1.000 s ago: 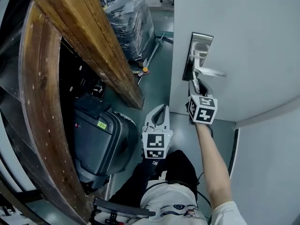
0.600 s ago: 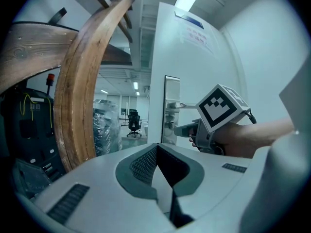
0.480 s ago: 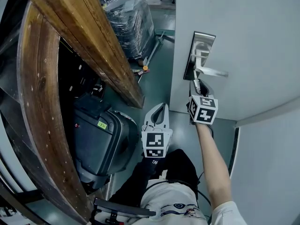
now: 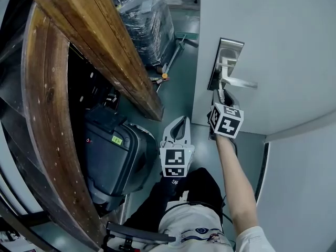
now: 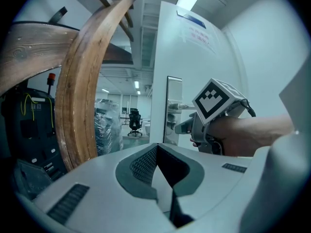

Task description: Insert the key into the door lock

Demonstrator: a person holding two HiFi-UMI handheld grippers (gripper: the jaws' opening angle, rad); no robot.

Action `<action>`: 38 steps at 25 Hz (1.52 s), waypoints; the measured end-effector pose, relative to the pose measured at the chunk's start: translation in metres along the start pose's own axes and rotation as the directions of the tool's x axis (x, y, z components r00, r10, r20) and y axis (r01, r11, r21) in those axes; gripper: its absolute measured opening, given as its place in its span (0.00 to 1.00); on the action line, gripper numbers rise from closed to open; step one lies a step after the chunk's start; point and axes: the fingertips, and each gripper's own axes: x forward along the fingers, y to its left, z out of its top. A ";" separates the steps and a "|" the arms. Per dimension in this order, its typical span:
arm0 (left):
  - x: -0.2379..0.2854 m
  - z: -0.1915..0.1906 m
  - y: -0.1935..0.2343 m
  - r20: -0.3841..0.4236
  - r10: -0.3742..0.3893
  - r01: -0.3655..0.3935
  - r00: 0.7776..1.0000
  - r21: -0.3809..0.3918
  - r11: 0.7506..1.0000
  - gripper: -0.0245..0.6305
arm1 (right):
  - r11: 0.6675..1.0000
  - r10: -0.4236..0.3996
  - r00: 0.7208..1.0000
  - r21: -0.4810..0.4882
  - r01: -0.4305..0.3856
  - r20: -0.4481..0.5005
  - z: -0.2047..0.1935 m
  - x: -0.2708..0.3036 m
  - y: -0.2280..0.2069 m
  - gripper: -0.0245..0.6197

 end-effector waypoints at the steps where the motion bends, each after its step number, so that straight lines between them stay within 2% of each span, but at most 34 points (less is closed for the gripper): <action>1: 0.000 0.001 0.002 0.001 0.003 -0.003 1.000 -0.001 1.000 0.04 | 1.000 -0.007 1.000 0.020 0.007 -0.003 -0.001 0.001 0.000 0.22; 4: -0.001 0.002 0.006 0.001 0.011 -0.011 1.000 -0.003 1.000 0.04 | 0.999 -0.023 1.000 0.049 0.022 0.003 -0.002 0.003 -0.002 0.22; 8: -0.002 0.000 0.010 -0.003 0.015 -0.015 1.000 -0.006 1.000 0.04 | 0.999 -0.022 1.000 0.027 0.022 -0.003 0.000 0.005 -0.002 0.22; 16: 0.000 0.005 0.011 -0.010 0.016 -0.017 1.000 -0.020 1.000 0.04 | 0.996 -0.069 0.998 0.048 0.069 0.001 0.014 0.013 0.000 0.22; 27: -0.007 -0.005 0.026 -0.026 0.045 -0.045 0.999 -0.009 0.999 0.04 | 0.992 -0.127 0.990 0.007 0.127 0.065 0.023 0.034 -0.004 0.22; 29: -0.011 -0.008 0.027 -0.033 0.049 -0.049 0.998 -0.008 0.999 0.04 | 0.993 -0.117 0.990 -0.009 0.118 0.078 0.023 0.036 -0.004 0.22; 33: -0.020 0.000 0.025 -0.043 0.049 -0.050 0.998 -0.012 0.999 0.04 | 0.997 -0.042 0.994 -0.064 0.048 0.101 0.024 0.018 0.002 0.22; 38: -0.029 0.046 0.009 -0.030 0.014 -0.014 0.999 -0.015 1.000 0.04 | 0.994 0.060 0.987 -0.100 -0.045 0.149 0.028 -0.062 0.020 0.22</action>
